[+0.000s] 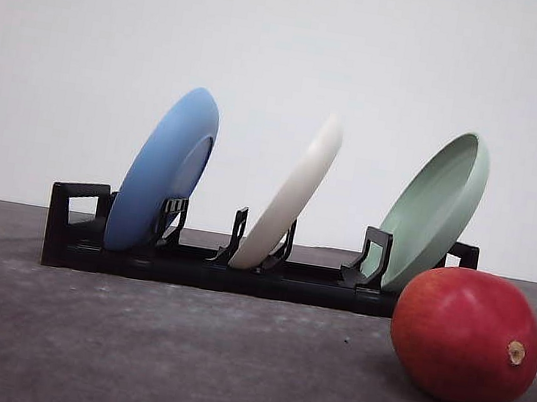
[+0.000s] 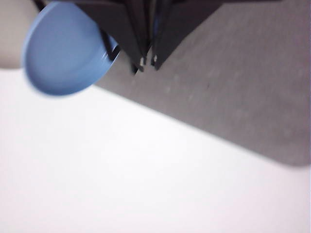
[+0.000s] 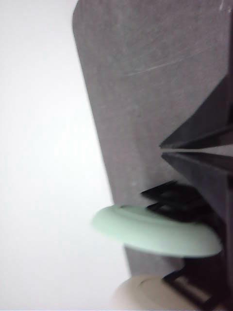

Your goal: Place pomegranate in white plate

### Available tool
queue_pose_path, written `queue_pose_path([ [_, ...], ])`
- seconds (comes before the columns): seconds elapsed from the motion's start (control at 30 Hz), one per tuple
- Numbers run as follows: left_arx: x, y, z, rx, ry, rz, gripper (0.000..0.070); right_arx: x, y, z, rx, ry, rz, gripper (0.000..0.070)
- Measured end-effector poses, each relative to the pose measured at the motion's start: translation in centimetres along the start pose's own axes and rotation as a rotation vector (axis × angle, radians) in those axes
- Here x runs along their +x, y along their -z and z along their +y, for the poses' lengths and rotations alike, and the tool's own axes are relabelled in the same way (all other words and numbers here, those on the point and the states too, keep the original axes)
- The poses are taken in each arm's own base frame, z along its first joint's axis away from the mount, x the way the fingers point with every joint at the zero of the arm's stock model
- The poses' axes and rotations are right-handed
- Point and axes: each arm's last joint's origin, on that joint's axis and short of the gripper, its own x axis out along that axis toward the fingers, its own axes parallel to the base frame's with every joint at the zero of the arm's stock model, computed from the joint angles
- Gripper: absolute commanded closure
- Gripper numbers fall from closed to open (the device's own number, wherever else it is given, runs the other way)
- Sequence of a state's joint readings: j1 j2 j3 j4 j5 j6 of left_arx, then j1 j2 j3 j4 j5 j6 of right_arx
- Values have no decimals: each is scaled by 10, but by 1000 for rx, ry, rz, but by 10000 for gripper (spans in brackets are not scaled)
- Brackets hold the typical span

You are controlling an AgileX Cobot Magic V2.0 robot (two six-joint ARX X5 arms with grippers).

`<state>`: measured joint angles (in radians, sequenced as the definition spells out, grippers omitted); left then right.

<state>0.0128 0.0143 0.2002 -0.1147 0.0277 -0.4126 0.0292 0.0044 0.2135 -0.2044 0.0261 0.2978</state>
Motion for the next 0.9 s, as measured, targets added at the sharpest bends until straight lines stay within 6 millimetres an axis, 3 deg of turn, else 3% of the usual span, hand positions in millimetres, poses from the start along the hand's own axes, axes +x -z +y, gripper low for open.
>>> queue_pose_path([
  [0.27,-8,-34,-15,25,-64,153,698,-20,-41,14,44,-29,60,696],
  [0.43,-9,-50,-22,79,-114,315,699,-19,-54,20,47,-60,204,696],
  [0.6,1,-58,-28,123,-74,485,699,-3,-54,23,-9,-108,343,696],
  [0.9,39,-56,-37,165,78,639,699,29,-38,23,-32,-191,566,696],
])
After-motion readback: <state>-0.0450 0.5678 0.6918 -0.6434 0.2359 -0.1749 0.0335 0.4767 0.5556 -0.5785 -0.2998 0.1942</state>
